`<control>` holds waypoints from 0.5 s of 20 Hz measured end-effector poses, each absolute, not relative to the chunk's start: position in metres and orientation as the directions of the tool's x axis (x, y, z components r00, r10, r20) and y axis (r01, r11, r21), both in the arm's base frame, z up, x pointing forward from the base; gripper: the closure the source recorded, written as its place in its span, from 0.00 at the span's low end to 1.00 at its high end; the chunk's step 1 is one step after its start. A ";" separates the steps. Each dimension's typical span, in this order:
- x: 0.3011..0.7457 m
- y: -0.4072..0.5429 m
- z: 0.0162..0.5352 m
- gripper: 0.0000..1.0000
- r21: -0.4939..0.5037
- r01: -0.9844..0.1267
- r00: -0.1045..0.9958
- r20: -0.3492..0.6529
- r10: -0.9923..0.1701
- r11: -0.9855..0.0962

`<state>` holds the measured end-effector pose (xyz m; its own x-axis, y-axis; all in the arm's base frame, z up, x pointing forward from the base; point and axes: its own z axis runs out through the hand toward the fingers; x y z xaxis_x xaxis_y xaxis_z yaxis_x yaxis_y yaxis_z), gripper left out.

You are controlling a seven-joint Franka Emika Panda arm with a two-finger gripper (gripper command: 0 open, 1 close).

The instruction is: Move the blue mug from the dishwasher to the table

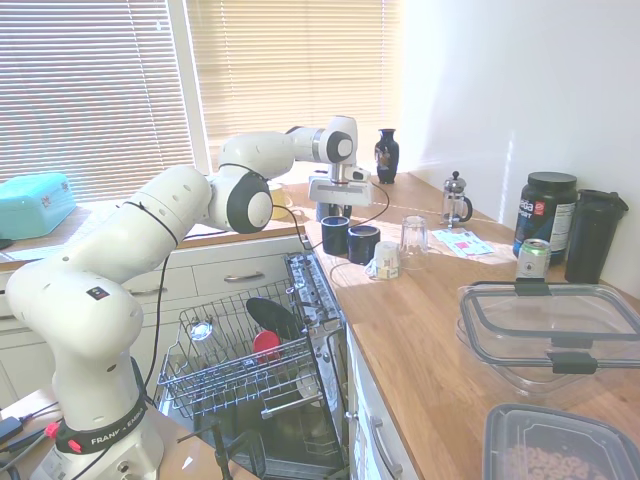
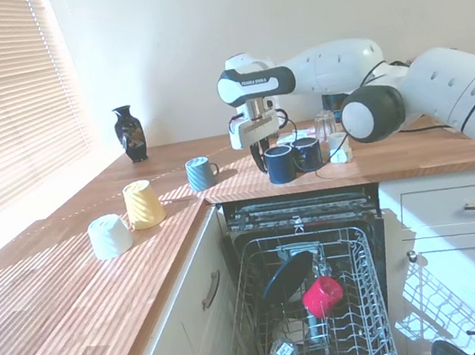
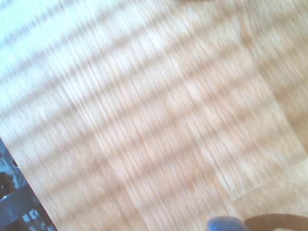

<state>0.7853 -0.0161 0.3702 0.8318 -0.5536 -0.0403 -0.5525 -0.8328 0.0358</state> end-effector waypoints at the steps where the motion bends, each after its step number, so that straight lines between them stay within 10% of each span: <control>1: 0.786 -0.016 0.373 0.00 0.033 -0.556 0.830 -0.035 -0.557 -0.831; 10: 0.782 -0.021 0.444 0.00 -0.029 -0.577 0.814 0.059 -0.578 -0.816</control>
<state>0.7818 -0.0208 0.4437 0.8140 -0.5779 0.0588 -0.5773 -0.8161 -0.0285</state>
